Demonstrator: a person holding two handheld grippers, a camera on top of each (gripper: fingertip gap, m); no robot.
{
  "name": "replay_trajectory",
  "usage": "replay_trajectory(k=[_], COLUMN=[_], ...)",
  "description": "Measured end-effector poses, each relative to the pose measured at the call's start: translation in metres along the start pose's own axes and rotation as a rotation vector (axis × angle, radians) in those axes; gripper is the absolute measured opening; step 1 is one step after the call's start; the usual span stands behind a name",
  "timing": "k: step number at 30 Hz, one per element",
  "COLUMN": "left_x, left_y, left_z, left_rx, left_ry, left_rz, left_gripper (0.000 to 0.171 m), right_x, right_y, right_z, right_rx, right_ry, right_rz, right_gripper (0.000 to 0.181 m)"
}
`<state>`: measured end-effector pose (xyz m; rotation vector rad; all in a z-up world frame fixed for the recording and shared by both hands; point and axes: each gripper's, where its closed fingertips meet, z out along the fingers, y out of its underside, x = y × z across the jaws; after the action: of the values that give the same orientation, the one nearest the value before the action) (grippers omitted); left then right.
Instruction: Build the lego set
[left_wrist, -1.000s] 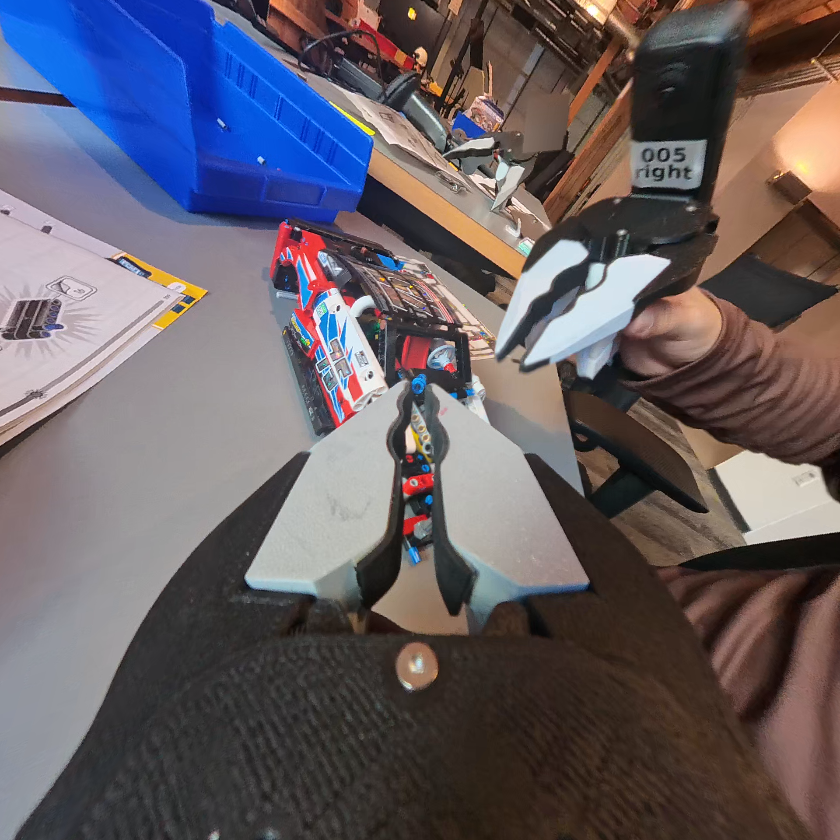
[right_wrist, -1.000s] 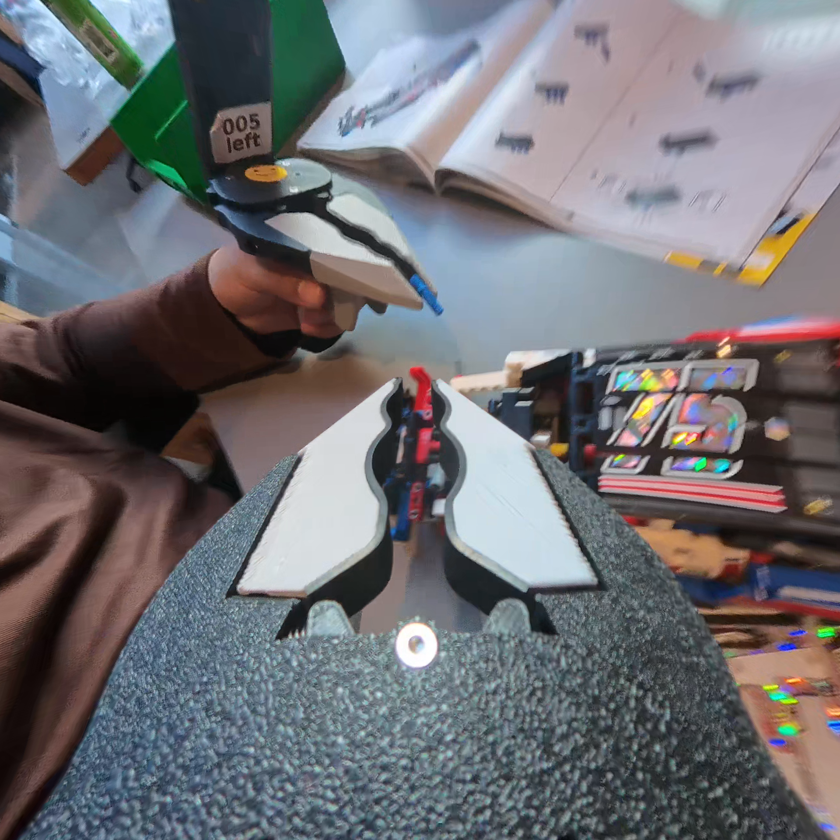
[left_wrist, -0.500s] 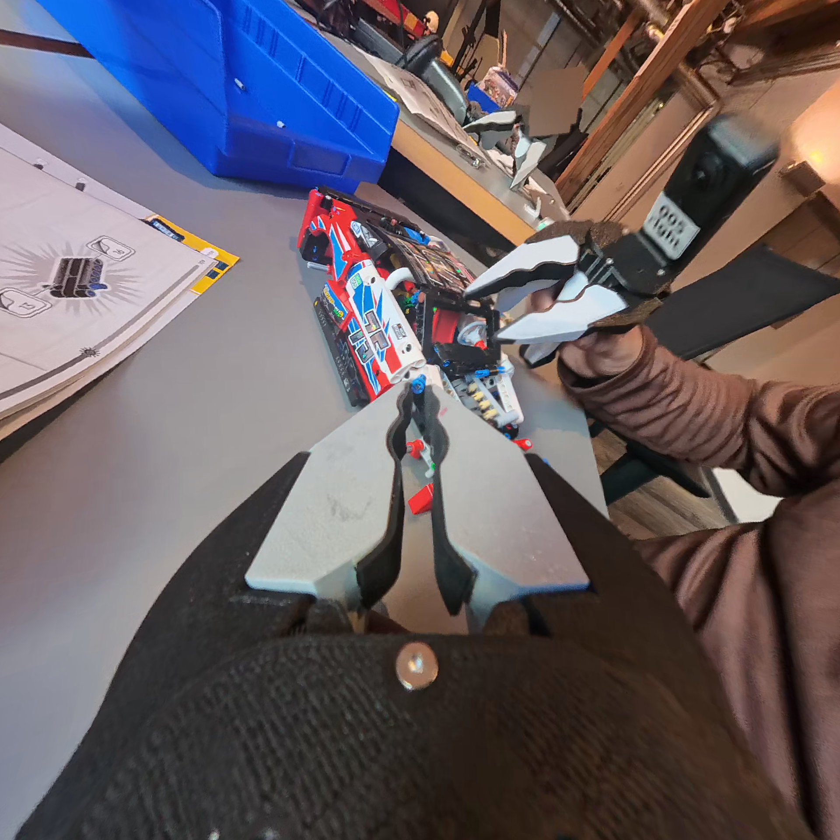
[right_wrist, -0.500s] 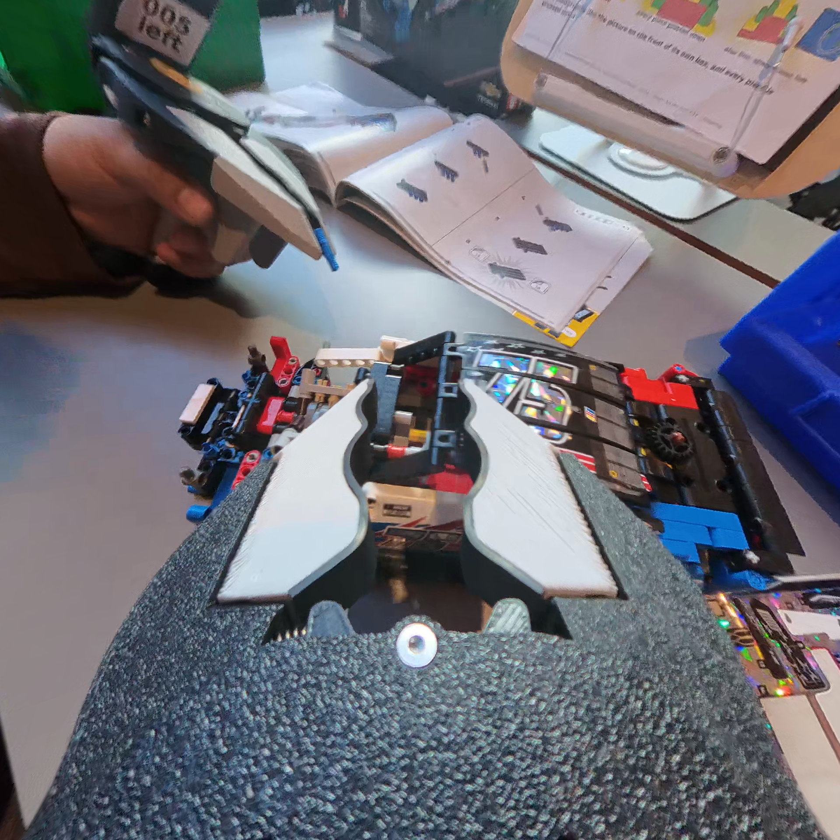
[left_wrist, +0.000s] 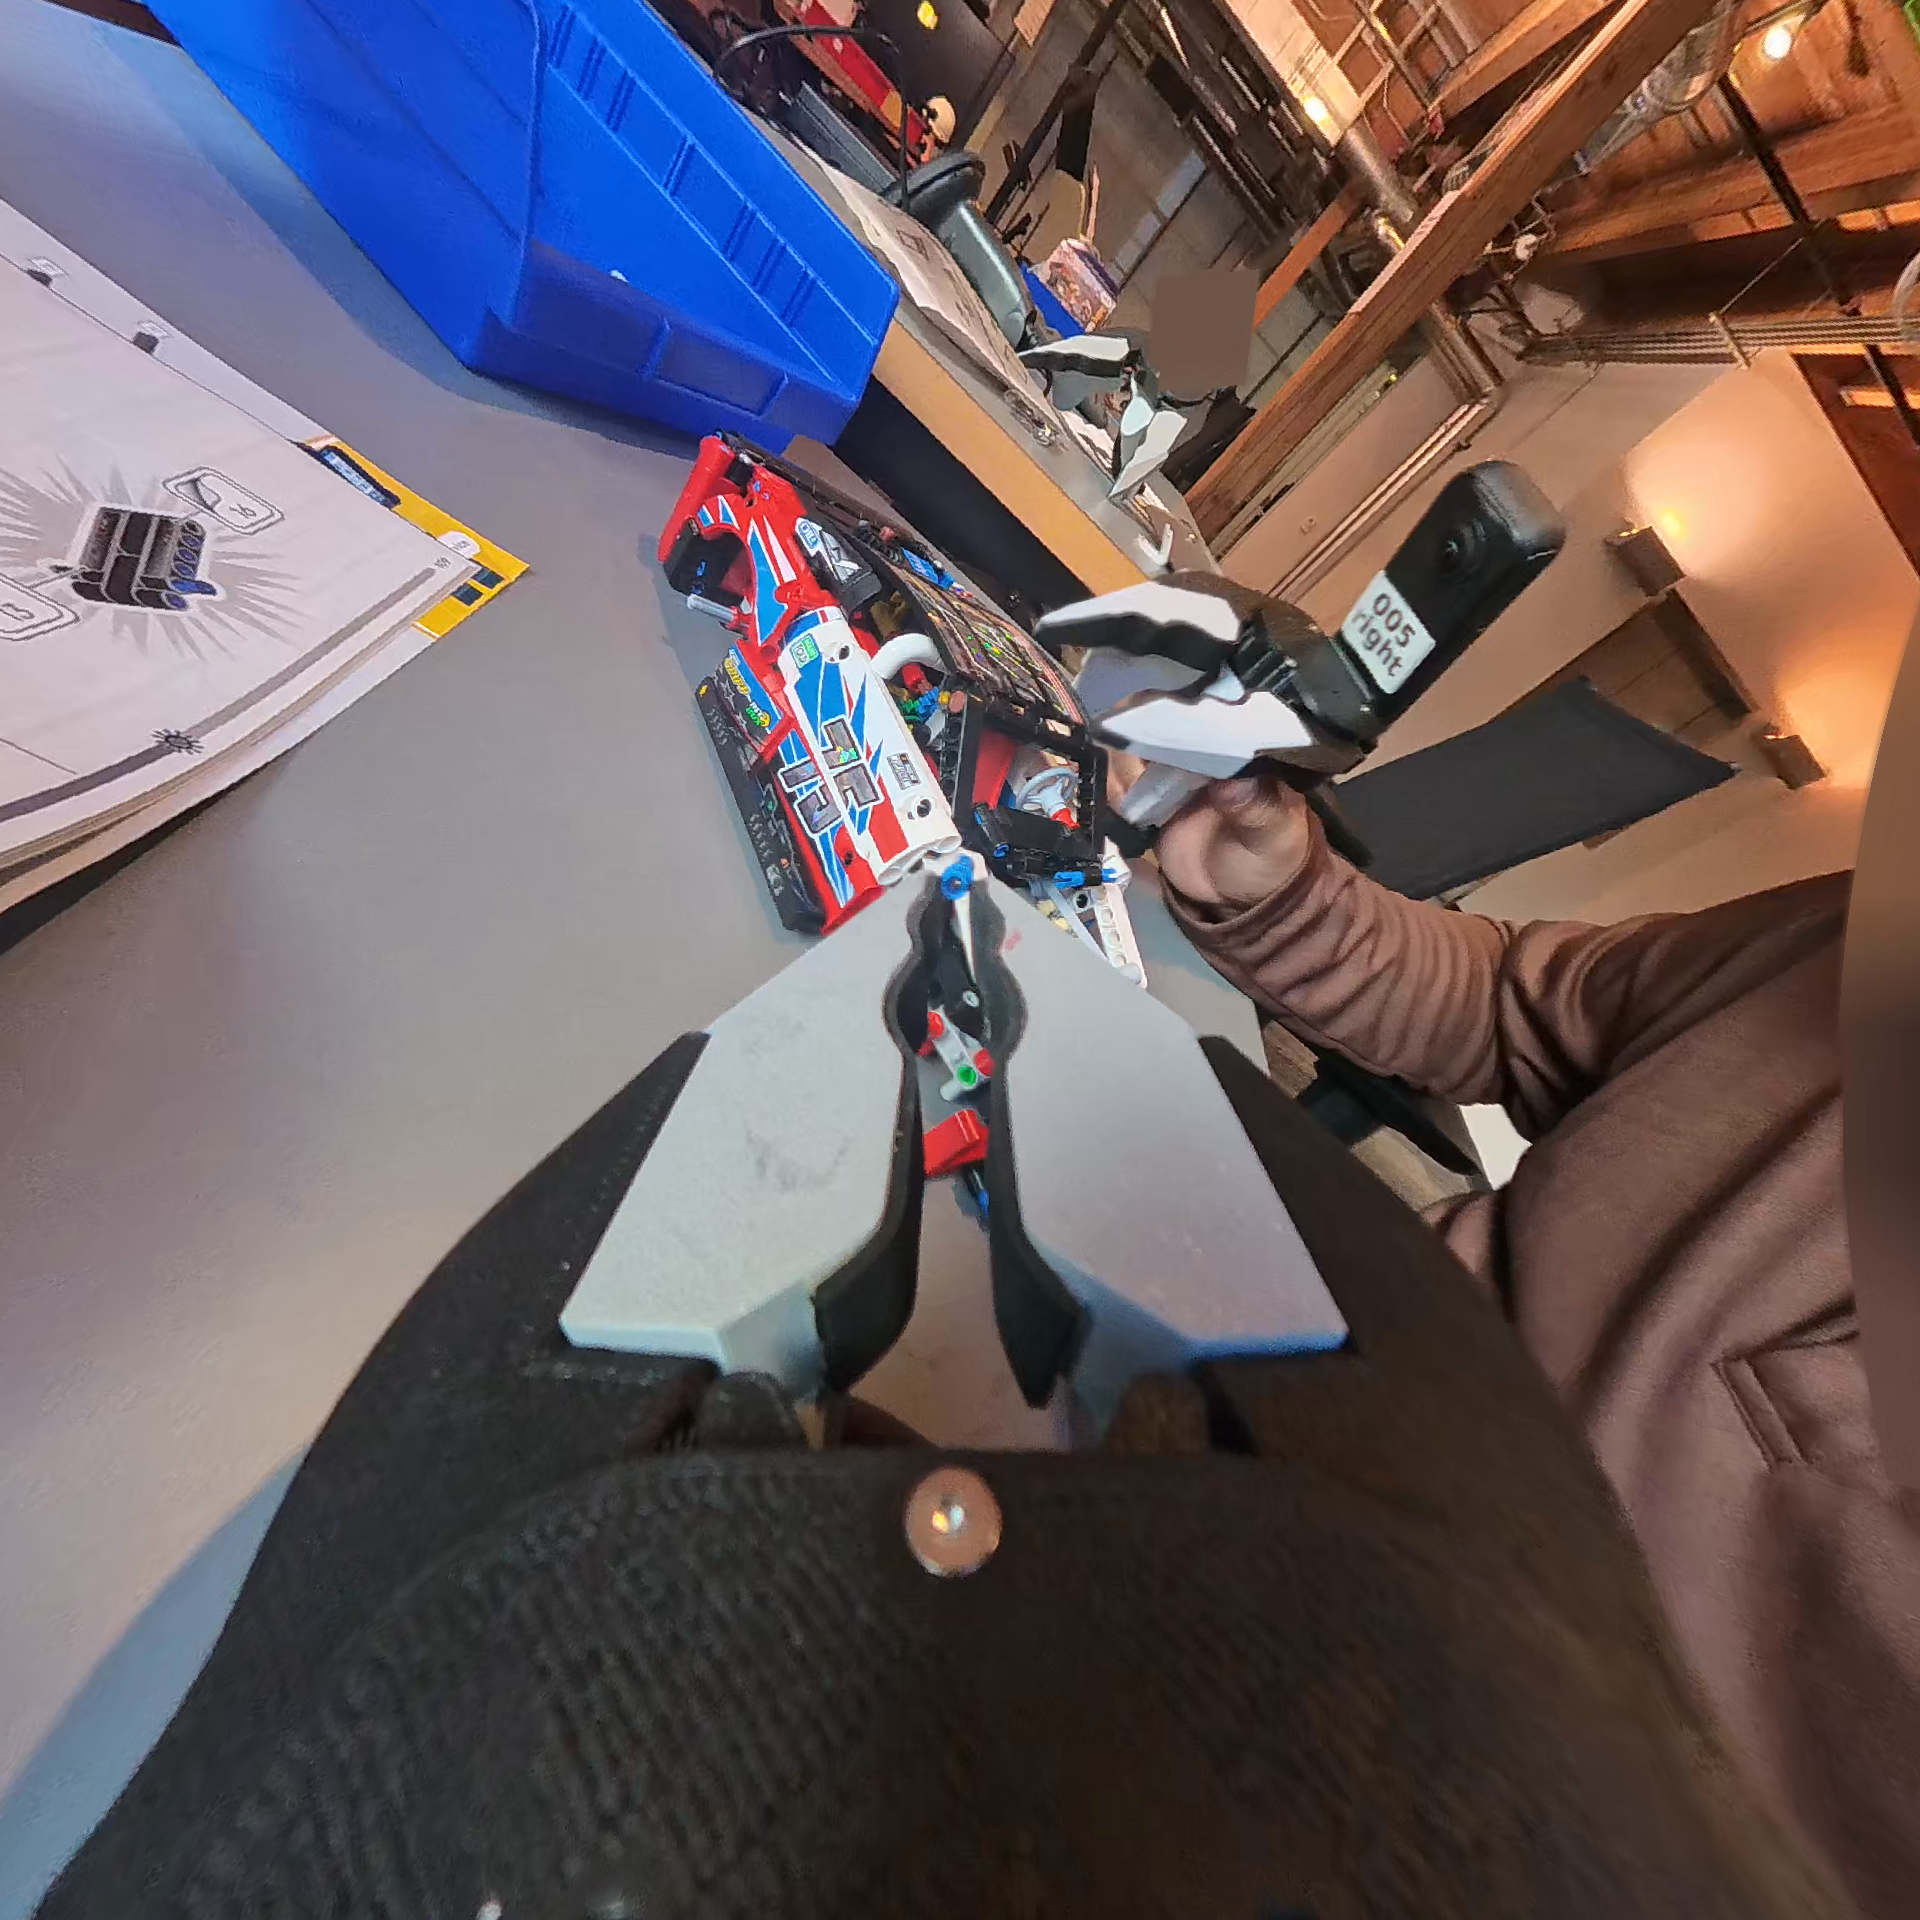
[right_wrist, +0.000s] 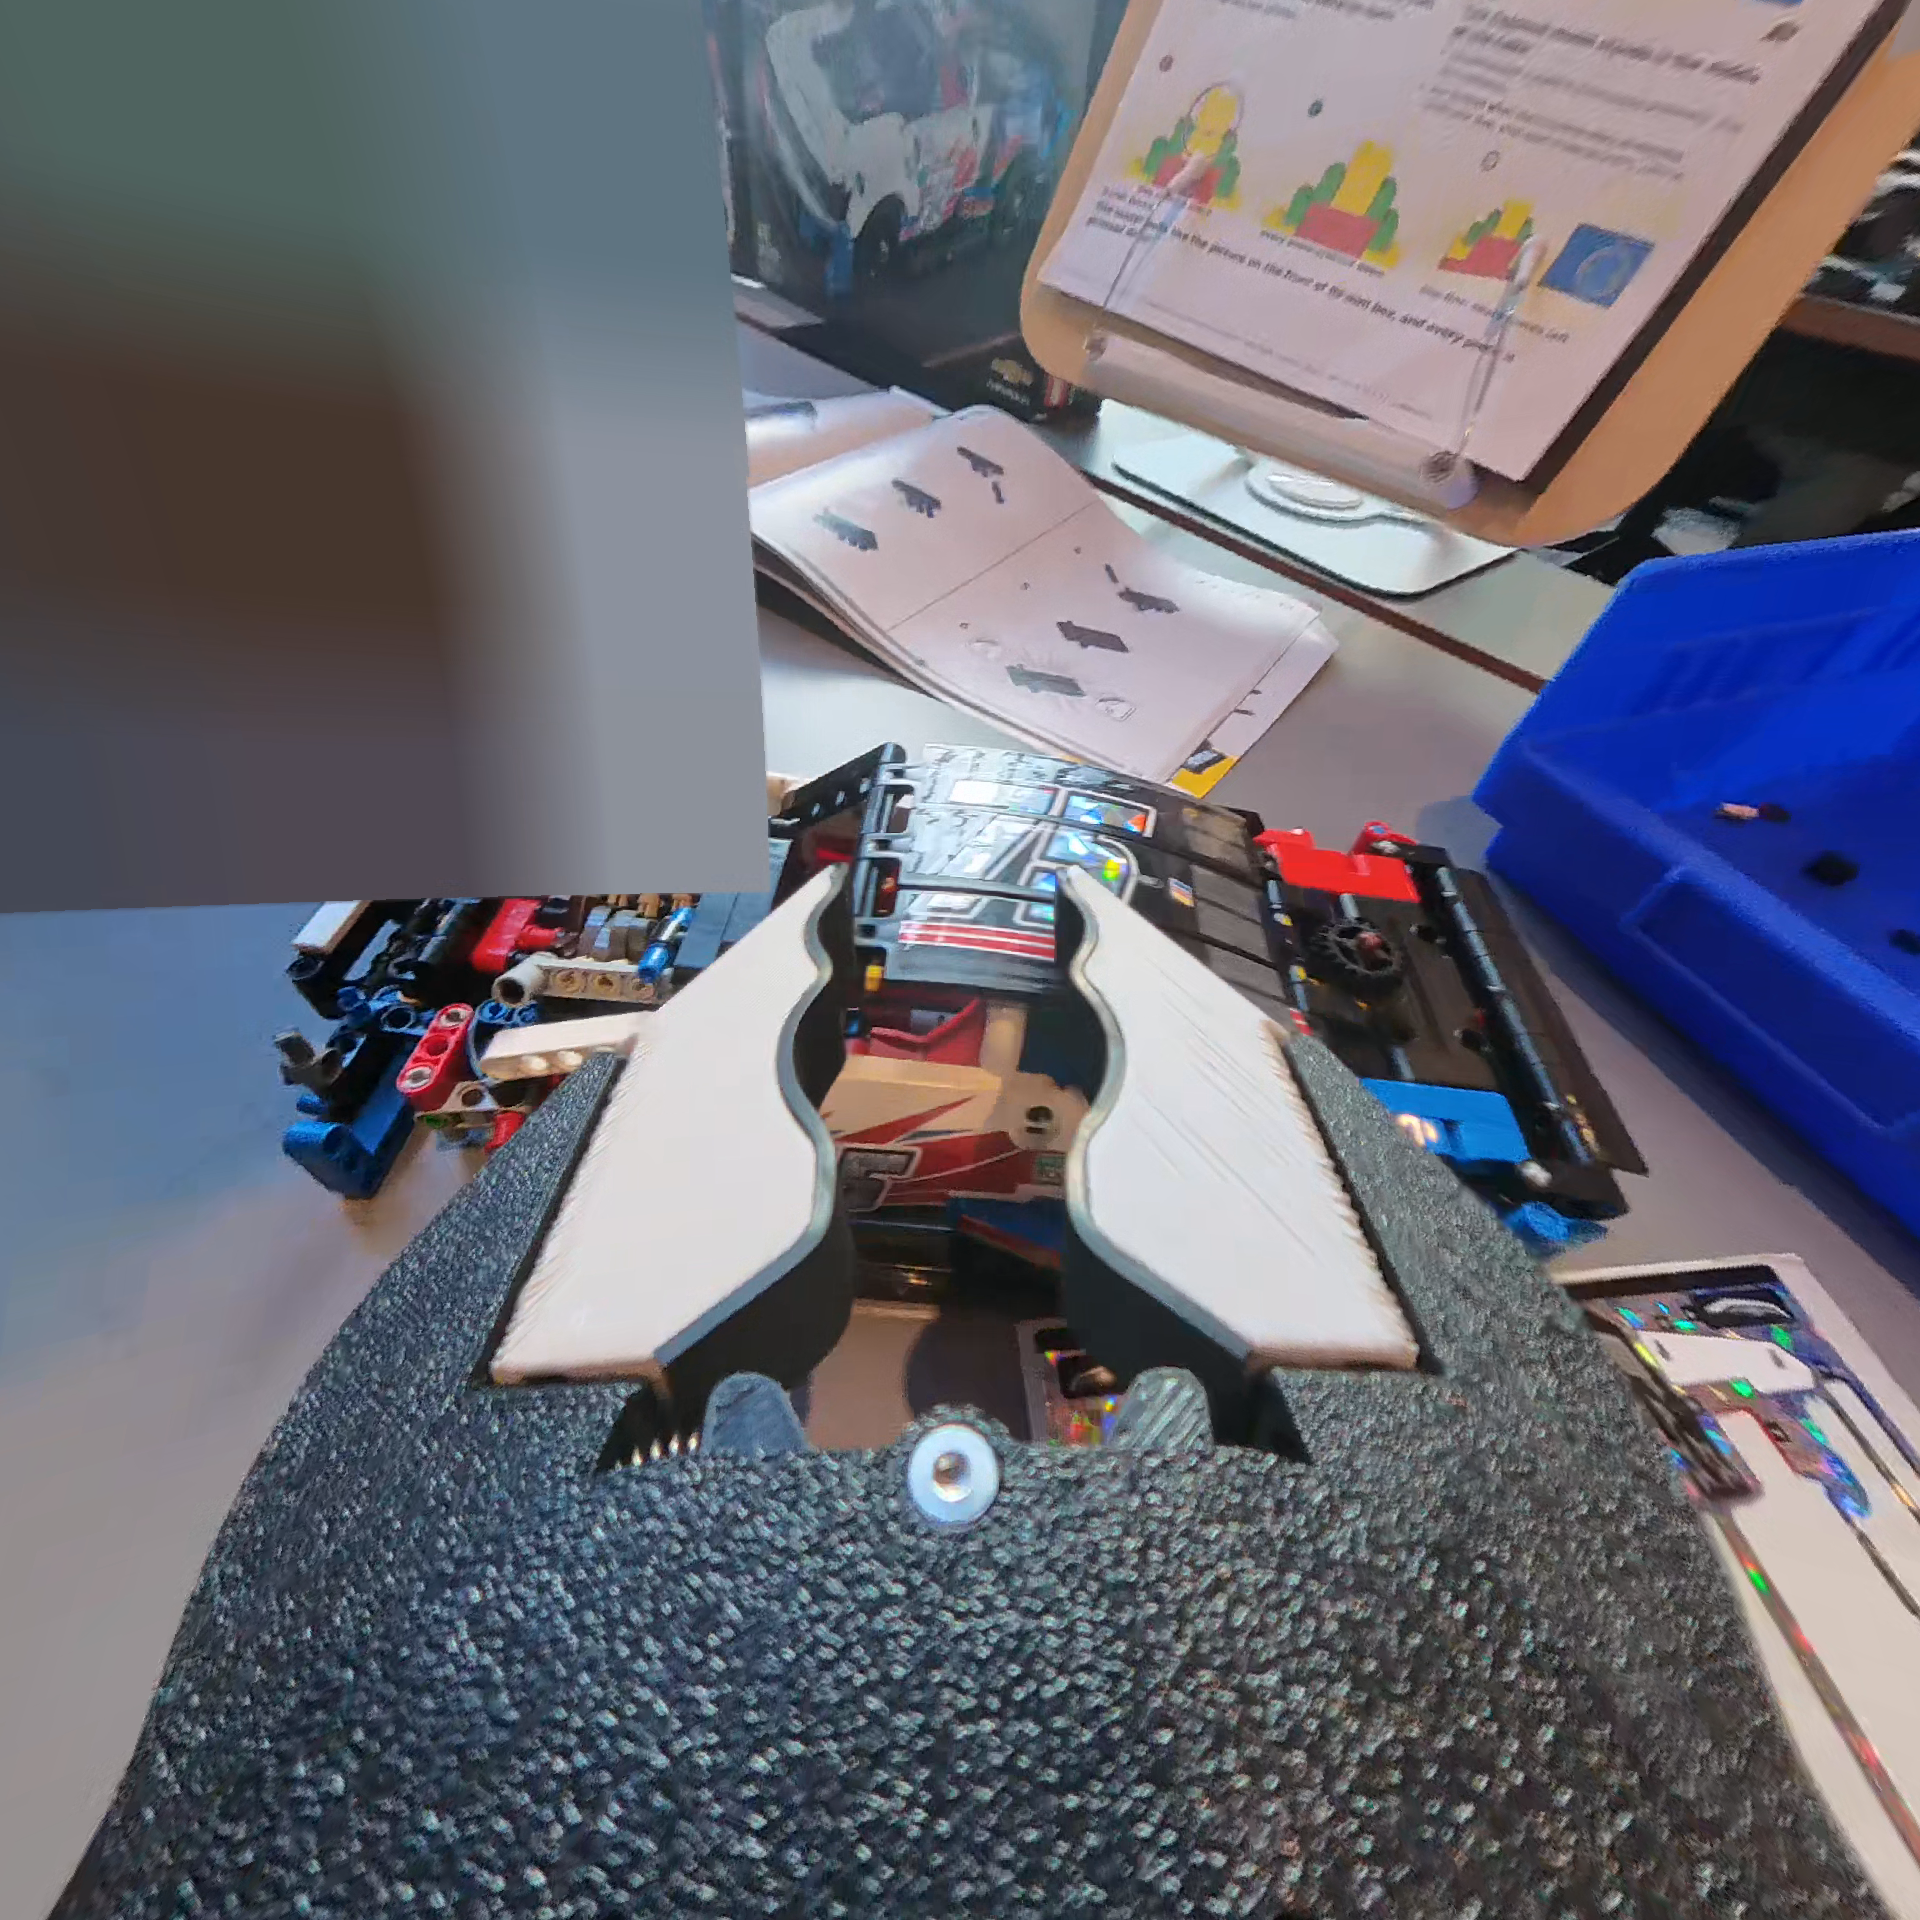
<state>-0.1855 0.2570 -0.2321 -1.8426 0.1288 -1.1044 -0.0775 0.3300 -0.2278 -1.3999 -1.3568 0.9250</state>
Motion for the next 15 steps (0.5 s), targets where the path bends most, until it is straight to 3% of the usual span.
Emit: replay_trajectory(k=[6,15], left_x=[0.003,0.003], left_y=[0.003,0.005], left_z=[0.002,0.004], left_rx=[-0.015,-0.024], left_ry=[0.017,0.007], left_rz=[-0.013,-0.006], left_gripper=[0.002,0.002], right_x=[-0.021,-0.058], right_y=[-0.003,0.015], right_z=[0.005,0.017], right_rx=[0.009,-0.130], right_ry=[-0.070,-0.196], right_rz=[-0.059,-0.143], right_gripper=[0.039,0.029])
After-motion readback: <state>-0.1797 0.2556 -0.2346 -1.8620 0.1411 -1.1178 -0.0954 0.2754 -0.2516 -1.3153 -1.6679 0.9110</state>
